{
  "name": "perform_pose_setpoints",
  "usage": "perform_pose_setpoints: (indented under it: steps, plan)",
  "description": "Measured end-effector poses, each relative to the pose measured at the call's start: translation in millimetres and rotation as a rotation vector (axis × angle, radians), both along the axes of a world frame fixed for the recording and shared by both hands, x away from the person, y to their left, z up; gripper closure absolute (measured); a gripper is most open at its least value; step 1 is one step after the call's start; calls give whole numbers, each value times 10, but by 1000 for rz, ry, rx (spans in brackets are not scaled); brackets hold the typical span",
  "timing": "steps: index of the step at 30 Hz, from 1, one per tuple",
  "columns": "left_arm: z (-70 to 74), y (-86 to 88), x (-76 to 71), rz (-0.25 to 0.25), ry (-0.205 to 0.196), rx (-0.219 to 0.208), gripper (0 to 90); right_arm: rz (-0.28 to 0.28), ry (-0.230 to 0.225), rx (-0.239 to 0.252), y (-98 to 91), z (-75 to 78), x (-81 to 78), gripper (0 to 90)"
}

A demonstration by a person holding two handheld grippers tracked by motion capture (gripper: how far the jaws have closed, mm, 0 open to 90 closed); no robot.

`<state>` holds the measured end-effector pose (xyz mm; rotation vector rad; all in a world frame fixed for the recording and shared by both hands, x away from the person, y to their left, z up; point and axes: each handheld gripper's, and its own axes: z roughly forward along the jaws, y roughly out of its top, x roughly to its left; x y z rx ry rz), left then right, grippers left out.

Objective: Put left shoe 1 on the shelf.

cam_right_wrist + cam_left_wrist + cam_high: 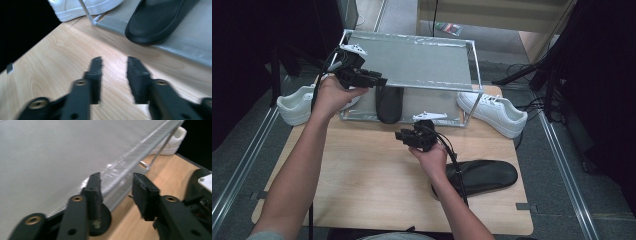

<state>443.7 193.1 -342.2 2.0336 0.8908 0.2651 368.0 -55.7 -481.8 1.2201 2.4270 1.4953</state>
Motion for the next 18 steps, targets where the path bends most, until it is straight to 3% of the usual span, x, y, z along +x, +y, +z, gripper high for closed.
perform_pose_setpoints:
  steps: [3, 10, 18]
  plan:
    - [29, -28, -57, -17, 42, -28, 510, 31, -38, -29, -114, 60, -99, 619]
    - [46, -74, -227, -52, 52, -49, 414, 77, -63, -65, -365, 213, -265, 574]
    - [-2, -96, -442, -61, 66, -51, 385, 153, -86, -61, -617, 314, -468, 563]
